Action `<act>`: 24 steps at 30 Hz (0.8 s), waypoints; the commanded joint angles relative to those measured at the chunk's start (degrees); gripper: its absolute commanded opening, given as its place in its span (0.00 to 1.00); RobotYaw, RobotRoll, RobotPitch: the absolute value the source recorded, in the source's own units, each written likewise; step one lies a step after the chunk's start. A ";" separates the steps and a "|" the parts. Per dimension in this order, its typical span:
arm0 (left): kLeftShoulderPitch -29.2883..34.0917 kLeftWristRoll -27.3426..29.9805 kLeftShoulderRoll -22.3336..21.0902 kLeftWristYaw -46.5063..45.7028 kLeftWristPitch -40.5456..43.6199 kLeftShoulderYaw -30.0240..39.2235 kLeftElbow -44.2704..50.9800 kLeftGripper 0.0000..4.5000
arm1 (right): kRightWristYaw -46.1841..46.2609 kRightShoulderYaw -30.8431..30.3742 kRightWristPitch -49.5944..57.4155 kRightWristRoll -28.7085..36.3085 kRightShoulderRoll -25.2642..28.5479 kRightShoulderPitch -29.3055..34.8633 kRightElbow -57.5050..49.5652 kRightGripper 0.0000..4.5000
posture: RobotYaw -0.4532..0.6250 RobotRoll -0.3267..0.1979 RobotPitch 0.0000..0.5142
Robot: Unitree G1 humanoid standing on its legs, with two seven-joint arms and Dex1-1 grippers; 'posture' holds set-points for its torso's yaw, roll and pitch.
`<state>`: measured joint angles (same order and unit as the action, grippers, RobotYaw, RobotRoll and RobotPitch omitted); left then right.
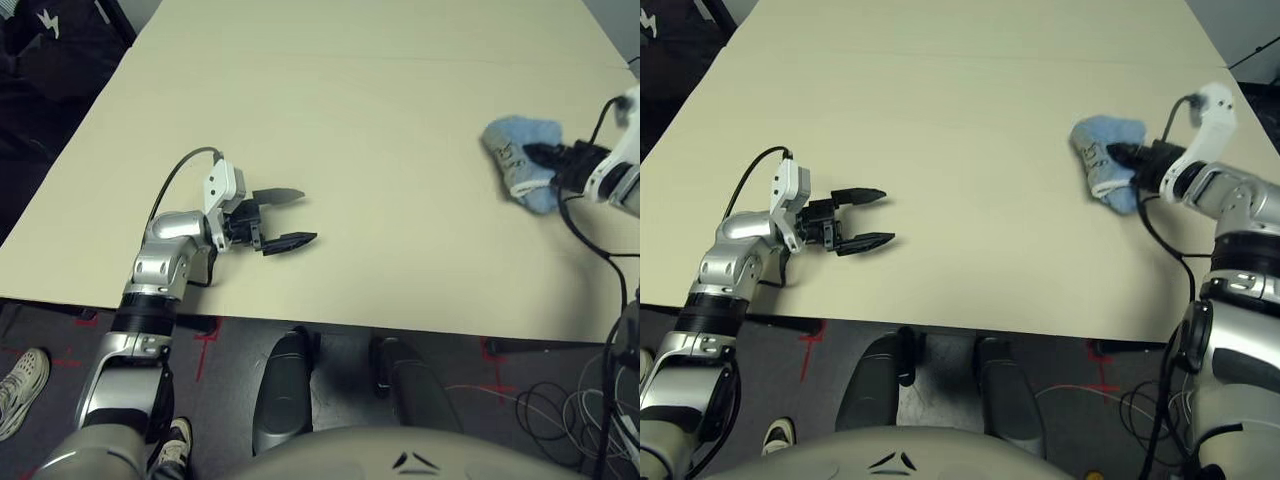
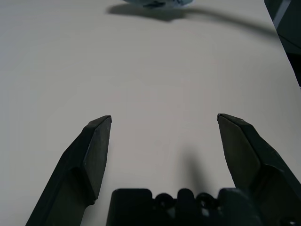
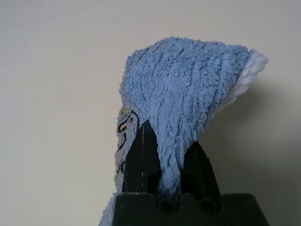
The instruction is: Wipe the water off the table with a rag.
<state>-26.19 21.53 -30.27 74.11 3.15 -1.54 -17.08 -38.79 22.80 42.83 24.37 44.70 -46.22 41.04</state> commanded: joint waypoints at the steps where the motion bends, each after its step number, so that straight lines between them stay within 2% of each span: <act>1: 0.15 -0.76 0.01 0.70 -0.50 -0.77 -1.42 1.00 | 0.54 1.29 -3.12 -0.97 3.49 -1.80 3.90 0.03 | 0.47 0.62 0.39; 7: -0.18 -0.83 -0.03 0.83 -0.75 -0.71 -1.97 1.00 | 0.17 -0.46 -5.34 -3.37 5.75 -1.12 8.47 0.03 | 0.46 0.62 0.40; 13: -0.13 -0.96 -0.18 0.92 -0.81 -0.69 -2.00 1.00 | 2.04 -3.64 -7.07 -7.06 4.12 2.17 9.76 0.03 | 0.47 0.62 0.40; 14: -0.16 -0.99 -0.19 0.93 -0.81 -0.68 -2.03 1.00 | 2.41 -4.25 -7.56 -7.79 3.98 2.57 9.77 0.19 | 0.47 0.62 0.40; 16: -0.23 -1.09 -0.23 0.92 -0.88 -0.61 -2.15 1.00 | 3.28 -4.68 -8.18 -8.49 3.76 2.73 10.01 0.31 | 0.47 0.62 0.41; 24: -1.05 -0.58 -0.19 -0.36 -0.19 0.61 -2.93 1.00 | 6.46 -5.43 -20.63 -12.57 4.96 0.92 10.68 0.99 | 0.46 0.62 0.40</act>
<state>-26.66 21.12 -30.26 74.30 2.55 -1.28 -19.02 -33.66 16.94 25.04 12.71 48.43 -44.56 50.99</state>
